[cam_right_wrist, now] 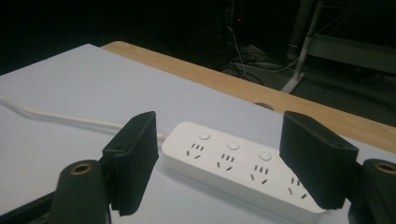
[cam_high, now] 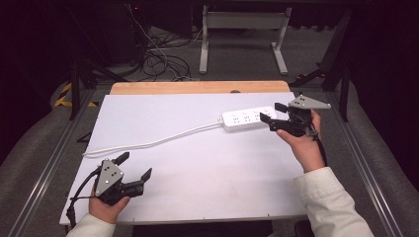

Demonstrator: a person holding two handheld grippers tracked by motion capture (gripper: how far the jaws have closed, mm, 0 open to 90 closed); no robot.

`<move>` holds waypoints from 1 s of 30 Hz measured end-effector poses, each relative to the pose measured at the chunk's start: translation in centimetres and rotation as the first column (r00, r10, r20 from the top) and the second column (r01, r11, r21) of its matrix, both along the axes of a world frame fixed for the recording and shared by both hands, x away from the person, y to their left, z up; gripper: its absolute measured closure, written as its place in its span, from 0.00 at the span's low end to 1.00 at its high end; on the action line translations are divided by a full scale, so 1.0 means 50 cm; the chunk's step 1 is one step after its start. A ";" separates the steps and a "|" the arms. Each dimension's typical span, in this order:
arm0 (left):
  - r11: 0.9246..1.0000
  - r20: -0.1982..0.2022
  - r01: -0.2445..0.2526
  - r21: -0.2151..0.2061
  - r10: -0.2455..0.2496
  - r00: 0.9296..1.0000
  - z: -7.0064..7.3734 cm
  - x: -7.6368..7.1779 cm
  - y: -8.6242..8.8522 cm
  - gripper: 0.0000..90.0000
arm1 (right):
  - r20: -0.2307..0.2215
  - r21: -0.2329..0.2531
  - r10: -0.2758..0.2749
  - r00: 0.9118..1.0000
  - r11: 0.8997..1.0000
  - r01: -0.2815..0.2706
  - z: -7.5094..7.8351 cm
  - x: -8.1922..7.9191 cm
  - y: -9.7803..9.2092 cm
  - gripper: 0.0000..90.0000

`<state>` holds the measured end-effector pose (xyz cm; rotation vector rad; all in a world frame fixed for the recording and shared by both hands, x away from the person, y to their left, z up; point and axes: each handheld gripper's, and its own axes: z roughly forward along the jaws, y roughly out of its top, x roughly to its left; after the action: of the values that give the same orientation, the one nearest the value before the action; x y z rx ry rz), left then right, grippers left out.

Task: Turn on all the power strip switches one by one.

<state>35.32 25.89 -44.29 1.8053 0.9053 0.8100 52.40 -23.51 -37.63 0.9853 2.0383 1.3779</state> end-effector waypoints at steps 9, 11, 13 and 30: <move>1.000 -0.003 -0.004 -0.013 0.004 1.000 0.001 -0.006 0.004 0.16 | -0.028 0.029 0.078 0.997 0.997 -0.077 -0.008 -0.063 -0.010 0.26; 1.000 -0.001 -0.006 -0.014 0.006 1.000 0.002 -0.008 0.004 0.16 | -0.041 0.016 0.091 0.995 0.996 -0.090 -0.011 -0.077 -0.009 0.25; 1.000 0.000 -0.006 -0.012 0.006 1.000 0.002 -0.009 0.004 0.16 | -0.057 -0.004 0.100 0.993 0.995 -0.101 -0.017 -0.089 -0.006 0.25; 1.000 0.001 0.011 -0.006 -0.011 1.000 0.000 -0.014 0.008 0.16 | -0.076 0.038 0.282 0.956 0.959 -0.280 -0.133 -0.143 0.019 0.24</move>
<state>34.63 26.28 -44.29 1.8035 0.8957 0.8007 45.26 -22.56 -44.30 0.7955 2.2963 1.5329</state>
